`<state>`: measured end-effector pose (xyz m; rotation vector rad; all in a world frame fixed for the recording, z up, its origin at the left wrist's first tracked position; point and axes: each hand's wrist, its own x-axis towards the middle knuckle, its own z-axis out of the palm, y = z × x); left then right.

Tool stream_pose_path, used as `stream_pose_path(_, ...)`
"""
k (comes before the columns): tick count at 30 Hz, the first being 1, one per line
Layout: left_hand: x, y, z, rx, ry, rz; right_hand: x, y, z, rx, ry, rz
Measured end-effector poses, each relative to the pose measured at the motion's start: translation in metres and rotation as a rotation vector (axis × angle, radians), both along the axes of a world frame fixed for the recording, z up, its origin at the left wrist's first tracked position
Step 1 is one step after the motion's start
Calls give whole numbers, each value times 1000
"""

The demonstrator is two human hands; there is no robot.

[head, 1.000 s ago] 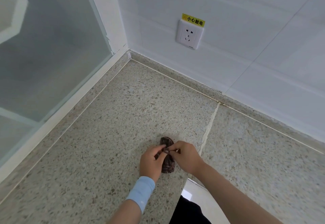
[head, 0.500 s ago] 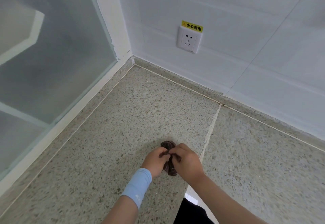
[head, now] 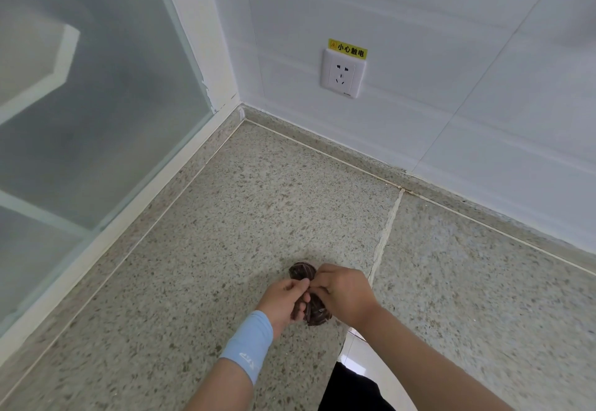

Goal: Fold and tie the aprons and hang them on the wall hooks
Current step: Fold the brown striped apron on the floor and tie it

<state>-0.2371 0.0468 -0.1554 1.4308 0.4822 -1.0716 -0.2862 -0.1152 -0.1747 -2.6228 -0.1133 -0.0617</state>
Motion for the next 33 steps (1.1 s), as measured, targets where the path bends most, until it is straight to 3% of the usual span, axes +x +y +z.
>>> stream_pose_path(4, -3, 1, -1, 83, 122, 156, 5, -5, 2, -39, 60, 52)
stream_pose_path(11, -15, -3, -7, 202, 75, 430, 21, -8, 14, -54, 494, 37)
stream_pose_path(16, -21, -3, -12, 279, -162, 252, 26, -6, 14, 111, 739, -102)
stream_pose_path(19, -21, -6, -8, 252, -165, 214, 28, 4, 14, 268, 775, -227)
stream_pose_path(23, -18, -1, -17, 278, -80, 210, 26, 7, 15, 295, 767, -184)
stream_pose_path(28, -15, -4, -31, 376, -7, 306, 24, 8, 6, 382, 765, -285)
stream_pose_path(33, -8, -7, -29, 319, 114, 467, 22, 15, 9, 730, 829, -523)
